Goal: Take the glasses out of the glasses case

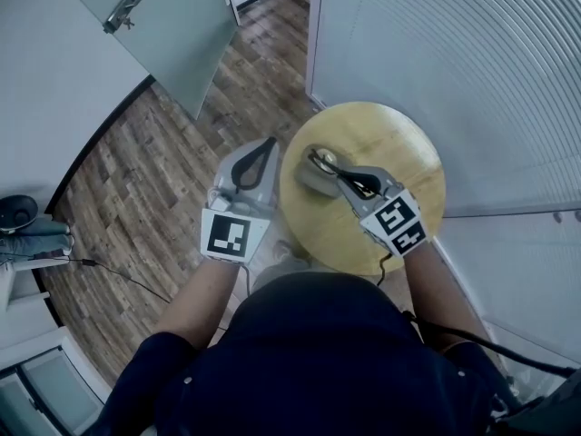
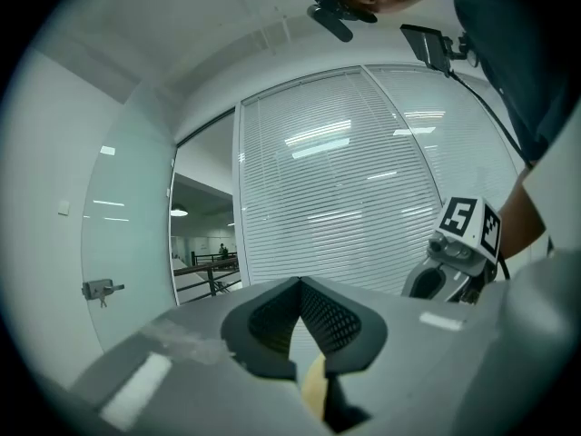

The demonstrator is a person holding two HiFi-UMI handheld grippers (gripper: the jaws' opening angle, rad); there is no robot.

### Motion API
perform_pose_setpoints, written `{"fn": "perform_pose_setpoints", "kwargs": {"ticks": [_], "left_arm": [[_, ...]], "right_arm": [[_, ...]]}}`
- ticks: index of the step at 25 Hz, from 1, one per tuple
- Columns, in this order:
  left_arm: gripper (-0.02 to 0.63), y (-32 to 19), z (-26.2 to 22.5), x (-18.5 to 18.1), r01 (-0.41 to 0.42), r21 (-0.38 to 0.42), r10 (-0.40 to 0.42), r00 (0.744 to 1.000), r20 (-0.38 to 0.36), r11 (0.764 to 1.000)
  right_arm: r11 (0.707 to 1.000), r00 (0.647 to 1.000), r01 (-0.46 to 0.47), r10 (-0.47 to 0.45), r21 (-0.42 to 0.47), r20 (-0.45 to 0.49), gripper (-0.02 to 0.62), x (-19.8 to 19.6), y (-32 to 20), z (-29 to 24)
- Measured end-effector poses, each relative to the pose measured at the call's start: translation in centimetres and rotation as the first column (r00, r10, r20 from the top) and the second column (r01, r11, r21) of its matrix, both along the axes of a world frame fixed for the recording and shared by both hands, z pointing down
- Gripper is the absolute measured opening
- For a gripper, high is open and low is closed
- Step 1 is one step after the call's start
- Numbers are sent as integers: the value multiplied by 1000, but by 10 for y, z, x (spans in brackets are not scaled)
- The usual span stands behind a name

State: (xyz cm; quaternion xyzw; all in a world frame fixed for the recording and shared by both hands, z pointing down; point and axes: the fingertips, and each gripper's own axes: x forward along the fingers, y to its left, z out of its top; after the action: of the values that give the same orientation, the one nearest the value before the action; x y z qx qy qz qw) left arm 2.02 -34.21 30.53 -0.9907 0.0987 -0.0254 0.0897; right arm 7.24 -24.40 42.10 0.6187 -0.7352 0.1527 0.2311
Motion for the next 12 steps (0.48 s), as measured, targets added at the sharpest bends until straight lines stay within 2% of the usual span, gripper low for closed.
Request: {"fn": "perform_pose_setpoints", "kwargs": {"ticks": [6, 12], "left_arm": [[6, 10, -15, 8, -5, 20, 6, 1000, -13, 1000], [6, 21, -29, 10, -21, 46, 22, 999, -31, 999]], "right_arm": [[1000, 1000, -9, 9, 10, -2, 35, 10, 12, -11], [998, 1000, -23, 24, 62, -14, 35, 13, 19, -35]]}}
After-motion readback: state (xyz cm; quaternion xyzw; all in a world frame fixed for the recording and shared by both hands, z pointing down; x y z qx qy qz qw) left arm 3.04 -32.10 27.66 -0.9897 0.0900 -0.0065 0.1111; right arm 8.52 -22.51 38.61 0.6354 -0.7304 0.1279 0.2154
